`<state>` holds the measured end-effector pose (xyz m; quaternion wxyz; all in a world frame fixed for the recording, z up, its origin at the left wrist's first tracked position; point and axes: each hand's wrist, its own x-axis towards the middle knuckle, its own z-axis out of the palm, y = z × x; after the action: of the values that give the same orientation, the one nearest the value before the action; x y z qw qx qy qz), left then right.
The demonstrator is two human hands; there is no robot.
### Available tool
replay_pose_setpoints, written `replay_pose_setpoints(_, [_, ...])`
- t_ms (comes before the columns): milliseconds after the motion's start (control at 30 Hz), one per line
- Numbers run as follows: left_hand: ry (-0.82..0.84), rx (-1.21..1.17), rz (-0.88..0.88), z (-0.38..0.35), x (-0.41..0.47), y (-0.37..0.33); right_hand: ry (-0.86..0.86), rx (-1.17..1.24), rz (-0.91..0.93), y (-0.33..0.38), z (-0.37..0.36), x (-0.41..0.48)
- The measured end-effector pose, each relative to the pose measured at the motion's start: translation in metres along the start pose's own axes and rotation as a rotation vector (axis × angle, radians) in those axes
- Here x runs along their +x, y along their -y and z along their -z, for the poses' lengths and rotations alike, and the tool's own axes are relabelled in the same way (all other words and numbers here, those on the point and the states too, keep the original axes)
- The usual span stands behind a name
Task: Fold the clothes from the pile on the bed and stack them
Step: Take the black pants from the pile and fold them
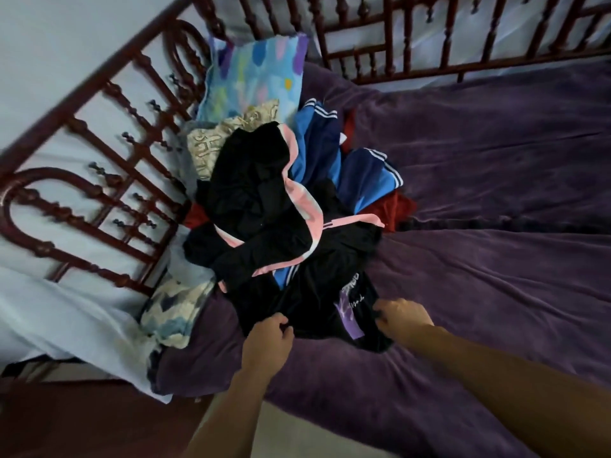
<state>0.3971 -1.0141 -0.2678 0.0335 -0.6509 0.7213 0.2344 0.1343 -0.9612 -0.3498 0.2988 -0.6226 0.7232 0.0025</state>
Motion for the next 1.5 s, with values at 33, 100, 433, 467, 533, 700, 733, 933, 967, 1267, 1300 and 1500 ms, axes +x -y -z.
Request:
replay_pose_setpoints(33, [0.002, 0.004, 0.002, 0.007, 0.011, 0.009, -0.008, -0.004, 0.015, 0.013, 0.003, 0.01])
replay_pose_setpoints(100, [0.021, 0.017, 0.012, 0.018, 0.031, 0.028, -0.017, -0.011, 0.048, 0.038, 0.009, 0.032])
replay_pose_setpoints(433, [0.095, 0.124, -0.107, 0.072, 0.211, 0.14, -0.067, -0.005, -0.046, 0.159, 0.015, 0.174])
replay_pose_setpoints(467, [0.091, 0.155, -0.138, 0.08, 0.234, 0.15, -0.065, -0.014, -0.052, 0.17, 0.015, 0.193])
replay_pose_setpoints(533, [0.049, 0.227, -0.209, 0.098, 0.281, 0.167, -0.076, -0.026, -0.082, 0.193, 0.017, 0.237])
replay_pose_setpoints(700, [-0.082, 0.389, -0.357, 0.121, 0.38, 0.197, -0.222, 0.034, -0.091, 0.249, 0.012, 0.333])
replay_pose_setpoints(733, [-0.104, 0.422, -0.393, 0.119, 0.396, 0.2, -0.235, 0.037, -0.068, 0.259, 0.007, 0.348])
replay_pose_setpoints(933, [-0.102, 0.456, -0.499, 0.091, 0.459, 0.208, -0.276, 0.062, -0.148, 0.288, -0.039, 0.401])
replay_pose_setpoints(967, [-0.094, 0.429, -0.507, 0.088, 0.463, 0.21, -0.306, 0.097, -0.182, 0.284, -0.041, 0.402])
replay_pose_setpoints(1267, [-0.048, 0.109, -0.642, 0.107, 0.408, 0.169, -0.483, 0.755, -0.452, 0.209, -0.008, 0.304])
replay_pose_setpoints(1300, [-0.009, 0.093, -0.664, 0.108, 0.394, 0.157, -0.533, 0.794, -0.471, 0.201, 0.0, 0.288])
replay_pose_setpoints(1500, [0.111, 0.03, -0.788, 0.108, 0.309, 0.069, -0.899, 0.852, -0.561, 0.143, 0.055, 0.18])
